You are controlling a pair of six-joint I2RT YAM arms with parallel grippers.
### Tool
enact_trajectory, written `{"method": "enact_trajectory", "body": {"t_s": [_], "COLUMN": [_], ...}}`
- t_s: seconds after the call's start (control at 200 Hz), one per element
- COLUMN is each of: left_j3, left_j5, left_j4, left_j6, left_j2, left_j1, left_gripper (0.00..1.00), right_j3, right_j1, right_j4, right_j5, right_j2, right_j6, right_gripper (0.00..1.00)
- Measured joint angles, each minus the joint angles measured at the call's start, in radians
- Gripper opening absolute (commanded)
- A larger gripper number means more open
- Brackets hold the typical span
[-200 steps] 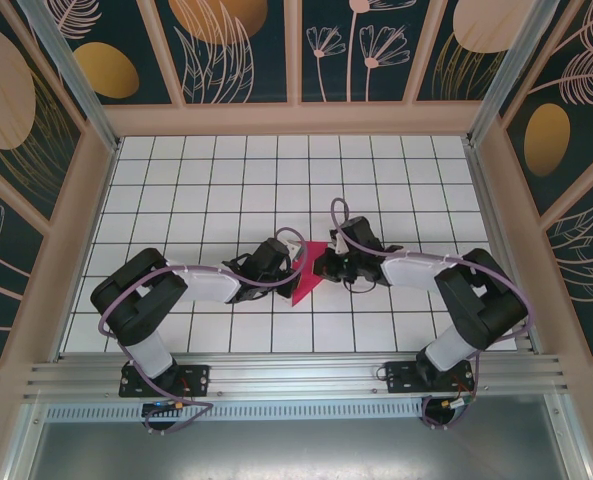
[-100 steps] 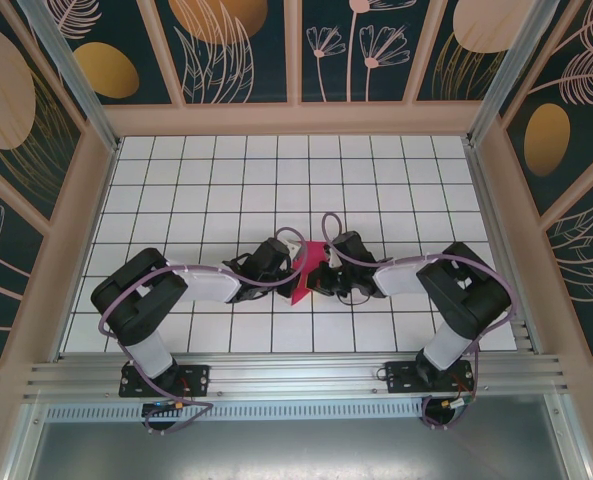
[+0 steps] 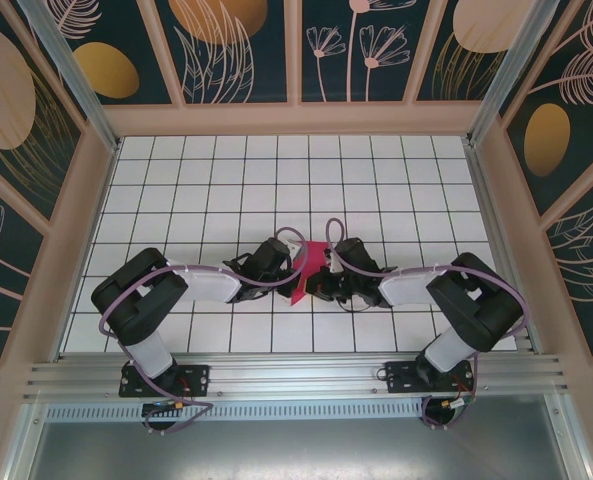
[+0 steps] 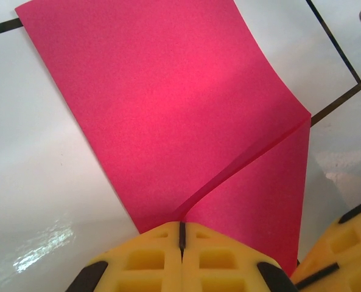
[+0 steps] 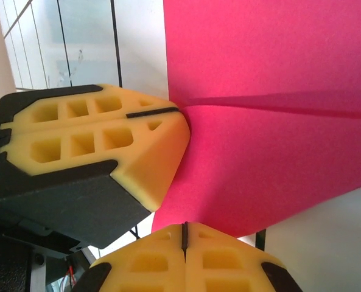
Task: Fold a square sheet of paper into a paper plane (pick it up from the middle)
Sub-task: Third fold the triangle at the center of the table.
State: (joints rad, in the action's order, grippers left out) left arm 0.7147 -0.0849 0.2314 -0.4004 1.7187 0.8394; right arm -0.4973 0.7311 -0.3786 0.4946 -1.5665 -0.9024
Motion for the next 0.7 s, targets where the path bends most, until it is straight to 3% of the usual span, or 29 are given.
{"method": "enact_trajectory", "body": {"t_s": [0.285, 0.701], "left_j3": [0.006, 0.006], "left_j5": [0.000, 0.000], "left_j4": [0.000, 0.000], "left_j6": [0.000, 0.000], "left_j2": [0.005, 0.005], "left_j1": [0.000, 0.000], "left_gripper": [0.00, 0.00], "right_j3": [0.007, 0.049], "right_j1": [0.008, 0.021], "right_j4": [-0.101, -0.137], "right_j5": [0.005, 0.002], "right_j2": [-0.090, -0.012], "right_j6": [-0.040, -0.073], "right_gripper": [0.03, 0.04]}}
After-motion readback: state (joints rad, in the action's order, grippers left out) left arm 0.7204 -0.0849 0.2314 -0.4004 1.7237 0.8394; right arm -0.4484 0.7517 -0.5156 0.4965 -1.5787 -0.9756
